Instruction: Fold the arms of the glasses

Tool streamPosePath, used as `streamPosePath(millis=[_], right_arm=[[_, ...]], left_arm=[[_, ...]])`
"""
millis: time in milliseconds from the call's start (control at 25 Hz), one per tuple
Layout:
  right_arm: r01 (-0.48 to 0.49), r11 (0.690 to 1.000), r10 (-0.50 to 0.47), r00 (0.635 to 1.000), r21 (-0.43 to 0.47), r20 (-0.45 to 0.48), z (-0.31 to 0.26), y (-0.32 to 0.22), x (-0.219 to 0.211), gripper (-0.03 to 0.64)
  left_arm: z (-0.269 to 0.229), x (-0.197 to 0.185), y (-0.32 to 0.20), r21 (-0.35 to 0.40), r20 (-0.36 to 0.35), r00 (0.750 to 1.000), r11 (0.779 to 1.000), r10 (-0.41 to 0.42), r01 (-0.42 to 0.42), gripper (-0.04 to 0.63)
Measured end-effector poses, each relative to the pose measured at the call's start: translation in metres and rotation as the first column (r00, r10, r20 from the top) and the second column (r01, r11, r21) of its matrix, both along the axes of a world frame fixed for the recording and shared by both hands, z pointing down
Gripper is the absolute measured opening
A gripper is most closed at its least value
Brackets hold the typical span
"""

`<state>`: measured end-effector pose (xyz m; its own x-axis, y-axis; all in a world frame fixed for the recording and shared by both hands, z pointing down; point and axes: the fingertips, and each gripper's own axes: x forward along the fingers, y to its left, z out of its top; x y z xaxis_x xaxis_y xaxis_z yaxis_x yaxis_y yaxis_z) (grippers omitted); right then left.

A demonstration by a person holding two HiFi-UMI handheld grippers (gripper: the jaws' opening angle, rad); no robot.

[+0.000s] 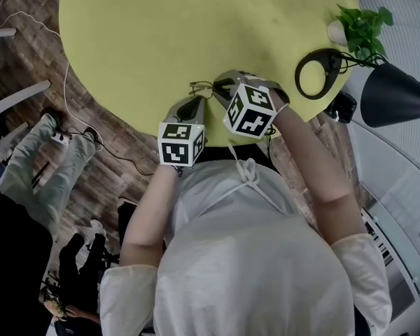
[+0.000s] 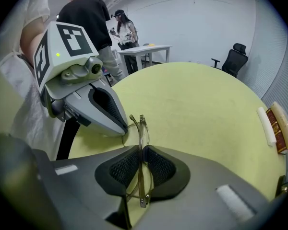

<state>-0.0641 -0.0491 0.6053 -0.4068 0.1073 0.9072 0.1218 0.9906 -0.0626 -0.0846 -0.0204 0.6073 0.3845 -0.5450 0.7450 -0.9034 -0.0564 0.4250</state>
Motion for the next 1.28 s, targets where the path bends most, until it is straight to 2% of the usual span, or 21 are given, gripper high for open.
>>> streamPosePath(millis=[520, 640, 760, 920, 1000, 1080, 1160, 1280], right_arm=[[-0.002, 1.000, 0.002, 1.000, 0.003, 0.006, 0.005, 0.002, -0.003, 0.032], [-0.012, 1.000, 0.012, 1.000, 0.026, 0.015, 0.002, -0.001, -0.002, 0.060], [-0.044, 0.999, 0.043, 0.998, 0.025, 0.049, -0.009, -0.004, -0.003, 0.100], [-0.135, 0.990, 0.140, 0.980, -0.041, 0.140, -0.036, -0.011, 0.000, 0.110], [-0.198, 0.977, 0.211, 0.958, -0.082, 0.197, -0.056, -0.015, 0.003, 0.110], [-0.283, 0.953, 0.301, 0.916, -0.106, 0.264, -0.080, -0.022, 0.007, 0.091], [-0.375, 0.921, 0.387, 0.853, -0.104, 0.351, -0.107, -0.033, 0.012, 0.010], [-0.479, 0.875, 0.448, 0.745, -0.072, 0.495, -0.151, -0.049, 0.022, 0.000]], left_arm=[[0.000, -0.001, 0.000, -0.004, -0.011, 1.000, 1.000, 0.010, -0.010, 0.006], [0.001, 0.001, 0.000, -0.005, -0.007, 1.000, 1.000, 0.014, -0.015, 0.006], [-0.002, -0.002, 0.000, 0.000, 0.001, 1.000, 1.000, 0.012, -0.012, 0.006], [-0.023, -0.002, -0.009, 0.044, -0.011, 1.000, 0.999, 0.001, -0.001, 0.006], [-0.040, 0.000, -0.013, 0.069, -0.030, 1.000, 0.998, -0.001, 0.003, 0.006], [-0.061, 0.001, -0.019, 0.105, -0.048, 0.999, 0.994, -0.008, 0.013, 0.006], [-0.086, 0.002, -0.027, 0.159, -0.057, 0.998, 0.987, -0.019, 0.028, 0.006], [-0.129, 0.000, -0.045, 0.267, -0.050, 0.998, 0.962, -0.035, 0.047, 0.006]])
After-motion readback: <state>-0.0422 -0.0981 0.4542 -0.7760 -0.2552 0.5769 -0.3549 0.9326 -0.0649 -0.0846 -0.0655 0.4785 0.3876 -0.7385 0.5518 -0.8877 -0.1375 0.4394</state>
